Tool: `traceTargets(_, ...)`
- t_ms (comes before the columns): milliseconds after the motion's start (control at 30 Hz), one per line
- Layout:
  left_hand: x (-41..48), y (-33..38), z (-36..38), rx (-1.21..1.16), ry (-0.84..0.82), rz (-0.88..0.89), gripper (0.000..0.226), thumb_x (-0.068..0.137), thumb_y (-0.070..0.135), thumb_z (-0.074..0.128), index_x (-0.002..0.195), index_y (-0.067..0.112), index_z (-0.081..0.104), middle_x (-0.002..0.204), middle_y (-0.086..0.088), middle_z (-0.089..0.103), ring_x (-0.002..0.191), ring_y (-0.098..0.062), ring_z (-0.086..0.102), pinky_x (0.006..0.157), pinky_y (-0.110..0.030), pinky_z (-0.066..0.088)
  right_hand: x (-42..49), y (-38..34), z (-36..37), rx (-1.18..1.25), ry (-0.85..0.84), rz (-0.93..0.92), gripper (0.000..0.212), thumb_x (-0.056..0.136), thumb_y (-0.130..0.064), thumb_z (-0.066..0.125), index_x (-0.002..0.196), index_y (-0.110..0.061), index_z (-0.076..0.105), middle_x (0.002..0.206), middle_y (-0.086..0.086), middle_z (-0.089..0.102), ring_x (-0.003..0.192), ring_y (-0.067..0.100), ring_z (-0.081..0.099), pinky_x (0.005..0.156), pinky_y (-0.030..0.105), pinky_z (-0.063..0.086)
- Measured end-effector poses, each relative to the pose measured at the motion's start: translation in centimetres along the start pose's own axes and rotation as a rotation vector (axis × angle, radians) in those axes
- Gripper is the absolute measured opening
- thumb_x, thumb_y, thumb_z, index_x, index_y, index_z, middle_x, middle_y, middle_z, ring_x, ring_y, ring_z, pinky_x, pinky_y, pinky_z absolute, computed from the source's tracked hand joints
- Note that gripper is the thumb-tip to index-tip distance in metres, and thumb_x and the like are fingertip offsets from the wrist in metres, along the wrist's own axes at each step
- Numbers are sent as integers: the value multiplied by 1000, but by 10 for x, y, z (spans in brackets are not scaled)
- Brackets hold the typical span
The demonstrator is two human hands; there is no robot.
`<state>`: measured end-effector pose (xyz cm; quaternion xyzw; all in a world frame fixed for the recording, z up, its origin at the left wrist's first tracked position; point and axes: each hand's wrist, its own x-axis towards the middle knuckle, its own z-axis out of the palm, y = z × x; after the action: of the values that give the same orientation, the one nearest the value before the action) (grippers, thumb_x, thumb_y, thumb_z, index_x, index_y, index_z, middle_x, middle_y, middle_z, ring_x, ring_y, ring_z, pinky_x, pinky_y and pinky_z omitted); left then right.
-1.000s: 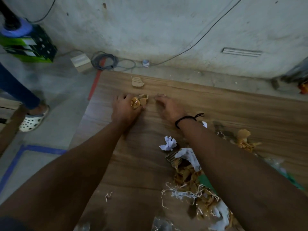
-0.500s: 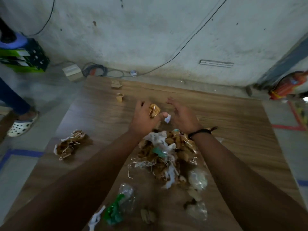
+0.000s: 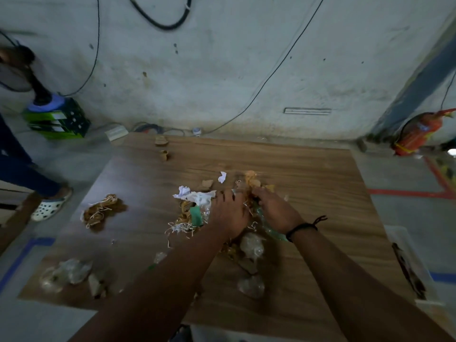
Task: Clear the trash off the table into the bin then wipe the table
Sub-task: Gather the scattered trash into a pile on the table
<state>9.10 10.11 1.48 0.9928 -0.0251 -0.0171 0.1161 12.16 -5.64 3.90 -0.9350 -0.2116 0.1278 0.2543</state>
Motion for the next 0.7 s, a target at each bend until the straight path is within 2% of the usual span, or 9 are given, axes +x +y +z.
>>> traceTargets(100, -5, -1, 3, 27, -47, 2, 49, 86, 41, 45, 129, 16, 39, 134, -14, 43, 121, -35, 40, 102, -47, 29, -1, 7, 12, -173, -55, -14, 47, 99, -13, 38, 145, -20, 35, 155, 4, 32, 142, 24, 29, 116, 40, 24)
traceTargets(200, -8, -3, -3, -56, -44, -17, 66, 79, 46, 50, 138, 23, 31, 145, -9, 31, 133, -31, 26, 106, -49, 19, 0, 1, 12, -188, -43, -34, 44, 102, -25, 33, 146, -18, 34, 155, 3, 31, 144, 22, 24, 118, 38, 14)
traceTargets(300, -9, -7, -14, -217, -71, -16, 84, 72, 53, 36, 148, 28, 12, 156, -5, 8, 143, -26, 2, 111, -51, 2, 8, -8, 9, -191, -14, -84, 39, 102, -27, 33, 139, -18, 40, 150, 5, 40, 139, 22, 32, 116, 40, 20)
traceTargets(367, -6, -11, -24, -357, -118, -37, 81, 74, 49, 30, 150, 34, 4, 159, -2, -5, 145, -21, -11, 111, -51, -8, 18, -17, 5, -177, 2, -104, 36, 101, -26, 34, 135, -16, 43, 144, 8, 46, 134, 25, 38, 112, 41, 26)
traceTargets(433, -1, -16, -36, -432, -140, -62, 71, 85, 39, 32, 149, 38, 2, 160, 1, -9, 145, -18, -16, 112, -49, -9, 30, -31, -1, -124, 36, -115, 38, 101, -26, 36, 136, -14, 43, 143, 9, 46, 132, 26, 41, 109, 44, 32)
traceTargets(467, 0, -17, -42, -493, -138, -74, 65, 92, 31, 35, 150, 36, 5, 160, -1, -3, 146, -18, -10, 114, -46, -5, 37, -39, -4, -100, 50, -129, 38, 101, -28, 35, 135, -14, 44, 140, 9, 48, 128, 27, 45, 106, 45, 35)
traceTargets(533, 2, -22, -54, -858, -119, -145, 56, 96, 13, 42, 147, 30, 24, 156, -4, 23, 144, -21, 19, 116, -37, 18, 53, -55, -7, -79, 52, -152, 35, 101, -32, 31, 127, -15, 47, 131, 8, 54, 120, 27, 51, 100, 43, 41)
traceTargets(600, 6, -32, -57, -1129, -11, -122, 56, 93, 2, 45, 142, 26, 33, 144, -2, 41, 132, -18, 42, 106, -27, 38, 68, -67, -6, -69, 60, -155, 32, 102, -30, 32, 127, -17, 47, 129, 8, 55, 118, 27, 52, 97, 38, 41)
traceTargets(700, 20, -59, -39, -1077, 51, 32, 80, 77, 1, 50, 149, 8, 17, 151, -13, 33, 138, -23, 35, 113, -43, 31, 87, -81, 0, -33, 75, -138, 34, 102, -22, 35, 133, -12, 45, 136, 10, 52, 125, 28, 47, 101, 35, 36)
